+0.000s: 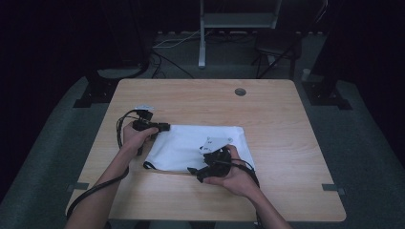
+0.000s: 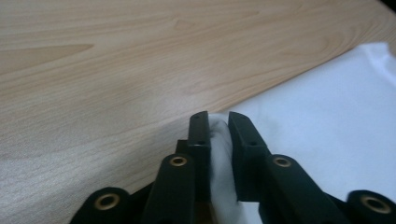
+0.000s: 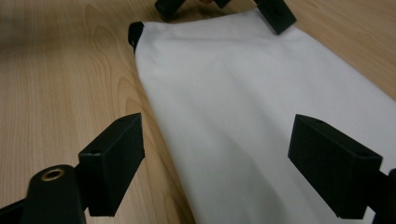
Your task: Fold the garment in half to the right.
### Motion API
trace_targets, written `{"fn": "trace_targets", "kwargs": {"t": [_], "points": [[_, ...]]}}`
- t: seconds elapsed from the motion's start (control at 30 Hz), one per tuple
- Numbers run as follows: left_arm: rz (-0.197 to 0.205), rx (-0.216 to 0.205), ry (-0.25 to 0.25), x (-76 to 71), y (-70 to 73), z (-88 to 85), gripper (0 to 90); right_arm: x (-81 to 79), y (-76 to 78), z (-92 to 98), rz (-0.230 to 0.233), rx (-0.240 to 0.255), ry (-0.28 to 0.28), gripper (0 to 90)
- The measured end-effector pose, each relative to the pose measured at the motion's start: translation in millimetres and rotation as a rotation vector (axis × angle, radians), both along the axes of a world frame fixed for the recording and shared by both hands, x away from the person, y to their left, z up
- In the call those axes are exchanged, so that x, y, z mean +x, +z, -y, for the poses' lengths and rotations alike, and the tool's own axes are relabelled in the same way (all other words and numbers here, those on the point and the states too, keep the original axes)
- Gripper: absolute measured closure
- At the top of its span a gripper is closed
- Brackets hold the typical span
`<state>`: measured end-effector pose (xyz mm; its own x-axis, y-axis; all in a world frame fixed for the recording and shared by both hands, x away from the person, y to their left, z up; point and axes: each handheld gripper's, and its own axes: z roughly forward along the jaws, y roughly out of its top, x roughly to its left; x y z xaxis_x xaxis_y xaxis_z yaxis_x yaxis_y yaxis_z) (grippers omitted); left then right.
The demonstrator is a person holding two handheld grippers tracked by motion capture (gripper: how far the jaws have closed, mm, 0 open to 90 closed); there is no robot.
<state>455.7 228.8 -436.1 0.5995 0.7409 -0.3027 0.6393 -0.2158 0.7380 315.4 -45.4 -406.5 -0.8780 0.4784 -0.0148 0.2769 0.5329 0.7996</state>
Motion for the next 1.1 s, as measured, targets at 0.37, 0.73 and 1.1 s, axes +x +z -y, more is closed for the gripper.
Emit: {"fn": "trace_targets", "kwargs": {"t": [0.37,0.73,1.1], "points": [[0.048,-0.025,-0.025,-11.8,25.4,1.8,83.2,10.7,-0.8,-53.5,0.018,-0.025,0.088,18.4],[0.050,-0.019,-0.027,-13.7,33.2,2.1,82.8,10.9,-5.4,-100.8,0.075,-0.089,0.187,24.3],[0.042,-0.007,-0.046,-13.5,38.4,2.9,82.4,21.7,-18.9,-129.6,0.065,-0.140,0.198,32.0]]}}
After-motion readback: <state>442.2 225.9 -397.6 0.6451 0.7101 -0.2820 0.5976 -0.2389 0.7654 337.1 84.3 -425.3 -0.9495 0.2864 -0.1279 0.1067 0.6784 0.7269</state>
